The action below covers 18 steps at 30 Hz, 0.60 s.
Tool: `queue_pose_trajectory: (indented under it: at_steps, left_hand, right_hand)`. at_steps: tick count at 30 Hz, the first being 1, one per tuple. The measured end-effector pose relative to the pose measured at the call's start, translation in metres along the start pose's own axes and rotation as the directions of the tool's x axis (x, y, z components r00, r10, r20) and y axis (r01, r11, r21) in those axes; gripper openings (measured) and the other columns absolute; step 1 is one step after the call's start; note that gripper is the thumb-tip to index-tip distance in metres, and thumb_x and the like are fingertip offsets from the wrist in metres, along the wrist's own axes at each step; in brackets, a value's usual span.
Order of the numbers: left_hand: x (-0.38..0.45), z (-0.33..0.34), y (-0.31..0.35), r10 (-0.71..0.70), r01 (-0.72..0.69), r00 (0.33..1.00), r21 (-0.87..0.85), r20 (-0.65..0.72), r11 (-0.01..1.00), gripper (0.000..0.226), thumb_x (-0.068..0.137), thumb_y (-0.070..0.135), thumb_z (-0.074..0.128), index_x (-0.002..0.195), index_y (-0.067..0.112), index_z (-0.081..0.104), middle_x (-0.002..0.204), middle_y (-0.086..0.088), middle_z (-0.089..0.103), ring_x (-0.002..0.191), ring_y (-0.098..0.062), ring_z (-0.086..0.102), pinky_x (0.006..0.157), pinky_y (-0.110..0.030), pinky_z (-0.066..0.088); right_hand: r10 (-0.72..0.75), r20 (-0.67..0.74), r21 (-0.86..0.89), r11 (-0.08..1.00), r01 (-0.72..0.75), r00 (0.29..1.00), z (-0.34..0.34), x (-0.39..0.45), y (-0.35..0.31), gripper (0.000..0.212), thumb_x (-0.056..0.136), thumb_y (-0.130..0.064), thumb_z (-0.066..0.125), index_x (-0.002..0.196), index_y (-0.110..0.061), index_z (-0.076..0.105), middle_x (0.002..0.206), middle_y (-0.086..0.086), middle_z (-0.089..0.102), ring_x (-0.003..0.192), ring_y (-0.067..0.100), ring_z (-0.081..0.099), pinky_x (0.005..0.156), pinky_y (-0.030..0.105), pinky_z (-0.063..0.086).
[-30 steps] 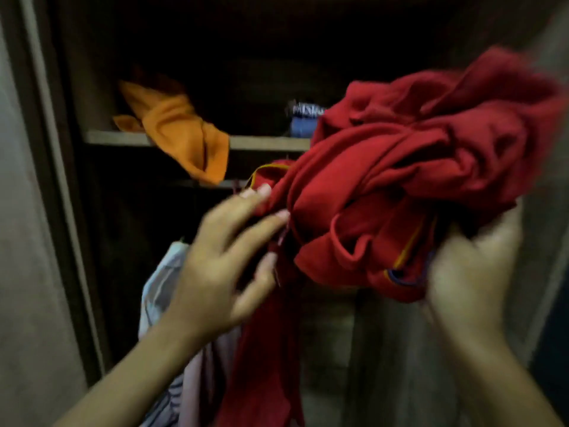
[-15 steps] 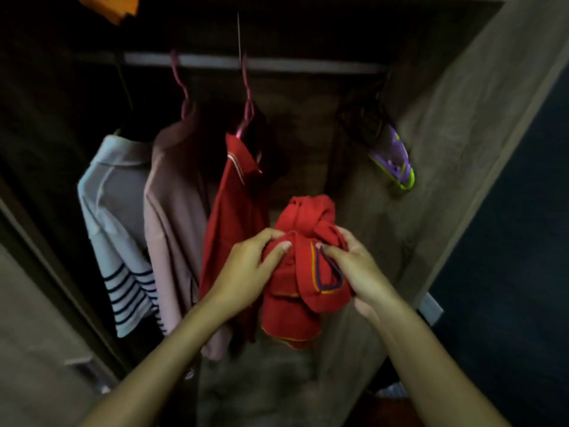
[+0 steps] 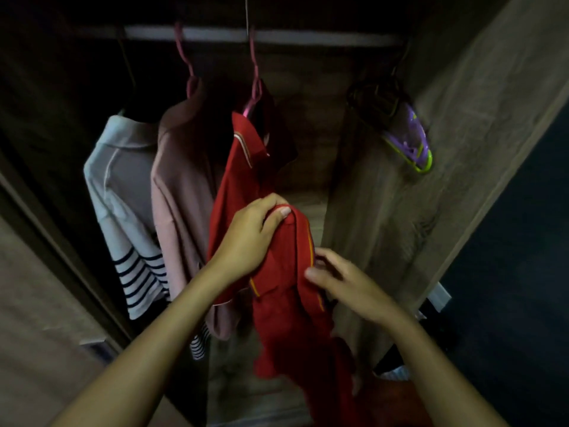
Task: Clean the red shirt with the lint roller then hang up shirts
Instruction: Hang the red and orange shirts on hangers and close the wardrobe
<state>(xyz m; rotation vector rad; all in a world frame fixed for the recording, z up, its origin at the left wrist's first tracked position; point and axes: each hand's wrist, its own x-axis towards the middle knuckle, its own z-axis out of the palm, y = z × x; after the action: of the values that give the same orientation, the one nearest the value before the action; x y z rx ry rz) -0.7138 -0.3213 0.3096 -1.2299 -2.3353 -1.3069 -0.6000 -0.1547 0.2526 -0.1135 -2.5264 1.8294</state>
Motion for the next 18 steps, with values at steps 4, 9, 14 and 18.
queue_pose_trajectory:
  at_steps: [4,9,14,18]
  left_hand:
    - [-0.002,0.013,0.000,-0.016,0.014,0.999,0.041,0.039,0.999,0.012,0.098,0.023,0.050,0.095,0.020,0.061,0.087,0.002,0.061,0.083,-0.005,0.055,0.078,-0.015,0.038]
    - [0.001,-0.006,-0.002,0.026,-0.043,0.985,0.100,0.171,0.994,0.014,0.084,0.029,0.070,0.088,0.016,0.067,0.079,0.010,0.065,0.073,0.006,0.057,0.067,-0.007,0.036]
    - [0.009,-0.022,-0.012,0.090,-0.137,0.962,0.174,0.257,0.975,0.014,0.086,0.027,0.067,0.093,0.016,0.068,0.089,0.006,0.067,0.081,0.002,0.058,0.075,-0.014,0.041]
    - [0.012,-0.018,-0.020,0.086,-0.132,0.982,0.286,0.169,0.949,0.010,0.087,0.017,0.067,0.096,0.014,0.066,0.088,0.002,0.061,0.083,-0.016,0.060,0.073,-0.020,0.037]
  right_hand:
    - [-0.094,-0.172,-0.169,0.983,0.065,0.981,0.019,0.007,0.006,0.038,0.080,-0.031,0.075,0.116,-0.026,0.061,0.102,-0.011,0.071,0.093,-0.003,0.066,0.083,0.017,0.052]
    - [-0.132,-0.391,-0.201,0.978,0.056,0.911,-0.027,0.018,0.001,0.021,0.082,-0.003,0.057,0.090,-0.020,0.066,0.081,0.004,0.067,0.072,0.013,0.058,0.065,0.021,0.042]
    - [0.020,-0.092,0.036,0.999,-0.016,0.996,-0.064,0.003,-0.028,0.008,0.089,-0.011,0.063,0.082,-0.013,0.061,0.075,0.008,0.056,0.067,0.014,0.048,0.058,0.023,0.034]
    - [0.039,0.010,0.173,0.984,-0.040,0.999,-0.041,0.004,-0.038,0.020,0.097,-0.022,0.052,0.079,-0.012,0.058,0.063,0.002,0.051,0.053,0.013,0.043,0.045,0.022,0.031]
